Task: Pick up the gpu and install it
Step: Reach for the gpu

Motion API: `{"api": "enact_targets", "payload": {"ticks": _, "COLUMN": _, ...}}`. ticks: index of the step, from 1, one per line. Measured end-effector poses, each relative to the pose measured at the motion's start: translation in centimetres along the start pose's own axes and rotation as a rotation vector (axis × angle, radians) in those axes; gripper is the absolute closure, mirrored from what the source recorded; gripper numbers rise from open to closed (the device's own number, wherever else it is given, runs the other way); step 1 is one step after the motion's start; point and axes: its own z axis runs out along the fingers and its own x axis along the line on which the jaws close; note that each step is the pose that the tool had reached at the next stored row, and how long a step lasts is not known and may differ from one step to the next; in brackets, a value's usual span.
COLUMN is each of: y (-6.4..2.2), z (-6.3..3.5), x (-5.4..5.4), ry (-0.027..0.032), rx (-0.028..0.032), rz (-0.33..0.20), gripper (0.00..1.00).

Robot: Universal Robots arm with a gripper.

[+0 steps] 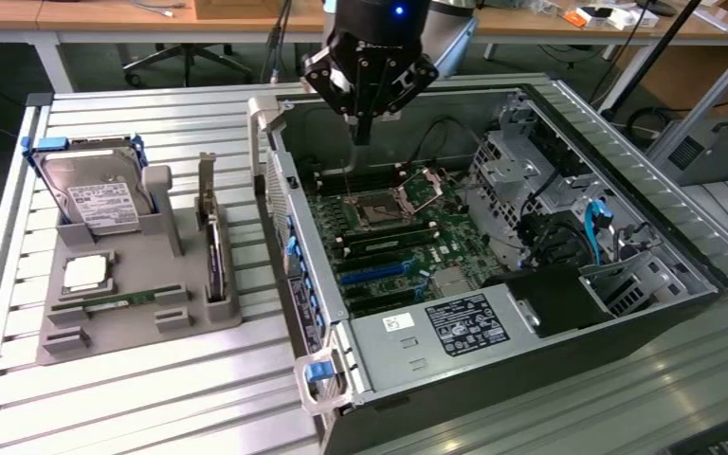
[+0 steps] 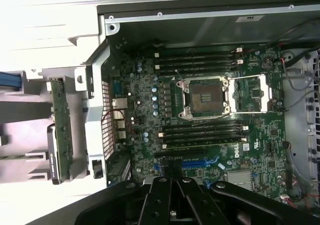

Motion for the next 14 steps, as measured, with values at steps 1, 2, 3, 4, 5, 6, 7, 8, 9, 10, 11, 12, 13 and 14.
{"api": "enact_targets", "payload": {"ticks": 1, "y": 0.0, "z": 0.0, "x": 0.03, "ry": 0.0, "rx": 0.0, "rz": 0.0, "gripper": 0.89}}
{"api": "enact_targets", "payload": {"ticks": 2, "y": 0.0, "z": 0.0, "x": 0.06, "ry": 0.0, "rx": 0.0, "rz": 0.0, "gripper": 0.89}}
{"api": "enact_targets", "payload": {"ticks": 3, "y": -0.01, "z": 0.0, "x": 0.09, "ry": 0.0, "rx": 0.0, "rz": 0.0, "gripper": 0.89}}
{"api": "enact_targets", "payload": {"ticks": 4, "y": -0.01, "z": 0.0, "x": 0.11, "ry": 0.0, "rx": 0.0, "rz": 0.0, "gripper": 0.89}}
{"api": "enact_targets", "payload": {"ticks": 5, "y": -0.01, "z": -0.01, "x": 0.13, "ry": 0.0, "rx": 0.0, "rz": 0.0, "gripper": 0.89}}
{"api": "enact_targets", "payload": {"ticks": 6, "y": -0.01, "z": 0.0, "x": 0.15, "ry": 0.0, "rx": 0.0, "rz": 0.0, "gripper": 0.89}}
{"api": "enact_targets", "payload": {"ticks": 7, "y": -0.01, "z": -0.01, "x": 0.17, "ry": 0.0, "rx": 0.0, "rz": 0.0, "gripper": 0.89}}
{"api": "enact_targets", "payload": {"ticks": 8, "y": -0.01, "z": -0.01, "x": 0.19, "ry": 0.0, "rx": 0.0, "rz": 0.0, "gripper": 0.89}}
{"api": "enact_targets", "payload": {"ticks": 9, "y": -0.02, "z": -0.01, "x": 0.22, "ry": 0.0, "rx": 0.0, "rz": 0.0, "gripper": 0.89}}
{"api": "enact_targets", "payload": {"ticks": 10, "y": -0.02, "z": -0.01, "x": 0.24, "ry": 0.0, "rx": 0.0, "rz": 0.0, "gripper": 0.89}}
{"api": "enact_targets", "payload": {"ticks": 11, "y": -0.02, "z": -0.01, "x": 0.28, "ry": 0.0, "rx": 0.0, "rz": 0.0, "gripper": 0.89}}
{"api": "enact_targets", "payload": {"ticks": 12, "y": -0.02, "z": -0.01, "x": 0.33, "ry": 0.0, "rx": 0.0001, "rz": 0.0, "gripper": 0.89}}
{"api": "enact_targets", "payload": {"ticks": 13, "y": -0.03, "z": -0.01, "x": 0.4, "ry": 0.0, "rx": 0.0001, "rz": 0.0, "gripper": 0.89}}
{"api": "enact_targets", "payload": {"ticks": 14, "y": -0.03, "z": -0.01, "x": 0.43, "ry": 0.0, "rx": 0.0001, "rz": 0.0, "gripper": 0.89}}
